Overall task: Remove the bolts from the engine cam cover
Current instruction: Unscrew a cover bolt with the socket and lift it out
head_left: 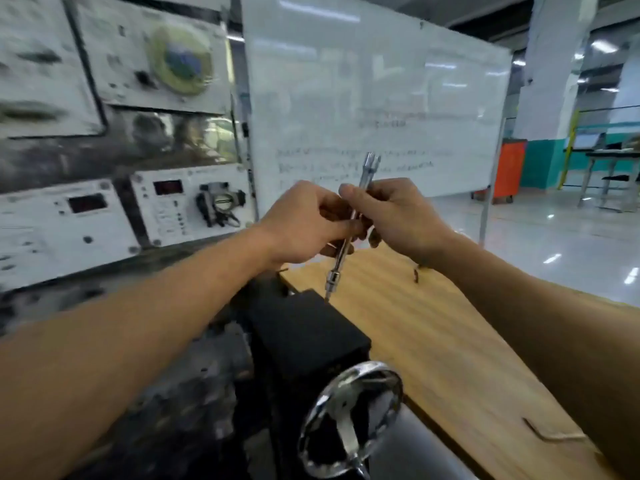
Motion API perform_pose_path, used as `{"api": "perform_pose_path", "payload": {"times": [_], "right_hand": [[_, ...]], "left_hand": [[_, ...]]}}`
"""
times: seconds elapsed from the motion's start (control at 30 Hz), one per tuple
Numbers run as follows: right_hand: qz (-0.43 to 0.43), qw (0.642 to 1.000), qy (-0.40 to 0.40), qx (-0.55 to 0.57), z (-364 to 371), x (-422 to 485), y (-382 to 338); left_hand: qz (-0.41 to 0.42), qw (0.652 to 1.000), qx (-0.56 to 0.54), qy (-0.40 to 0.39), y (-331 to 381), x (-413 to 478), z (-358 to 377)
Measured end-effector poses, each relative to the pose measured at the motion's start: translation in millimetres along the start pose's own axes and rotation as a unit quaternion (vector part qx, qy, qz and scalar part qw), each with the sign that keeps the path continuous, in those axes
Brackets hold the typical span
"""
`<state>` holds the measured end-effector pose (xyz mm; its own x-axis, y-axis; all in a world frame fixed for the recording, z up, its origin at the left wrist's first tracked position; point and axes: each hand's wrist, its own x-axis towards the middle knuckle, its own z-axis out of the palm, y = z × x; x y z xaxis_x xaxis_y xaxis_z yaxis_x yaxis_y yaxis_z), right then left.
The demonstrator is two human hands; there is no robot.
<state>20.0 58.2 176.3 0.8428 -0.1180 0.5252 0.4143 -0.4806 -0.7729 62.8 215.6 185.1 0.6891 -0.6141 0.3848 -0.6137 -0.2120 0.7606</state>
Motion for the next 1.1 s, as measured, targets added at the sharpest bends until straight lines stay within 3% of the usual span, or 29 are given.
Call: {"api": "perform_pose_path", "payload": {"times": [0.13,0.27,0.4,0.73,1.1], "right_hand": [[-0.172,0.984,0.000,0.054,96,5,-61],[-0.249,0.966,-0.036,0.065,183,11,-98],[-0.246,0.967,-0.065,0.031,218,17,-87],[-0.205,0.974,-0.084,-0.044,173,22,-37],[-0.187,0.979,-0.075,0.000,178,17,-25]], "left_hand": [[0.018,0.988,0.129,0.086,2,-82,-104],[-0.034,0.975,0.133,0.173,-22,-140,-164],[-0.028,0.960,0.151,0.234,-64,-149,-169],[0.017,0.964,0.113,0.240,-101,-100,-111],[0.028,0.972,0.056,0.228,-110,-104,-103]]}}
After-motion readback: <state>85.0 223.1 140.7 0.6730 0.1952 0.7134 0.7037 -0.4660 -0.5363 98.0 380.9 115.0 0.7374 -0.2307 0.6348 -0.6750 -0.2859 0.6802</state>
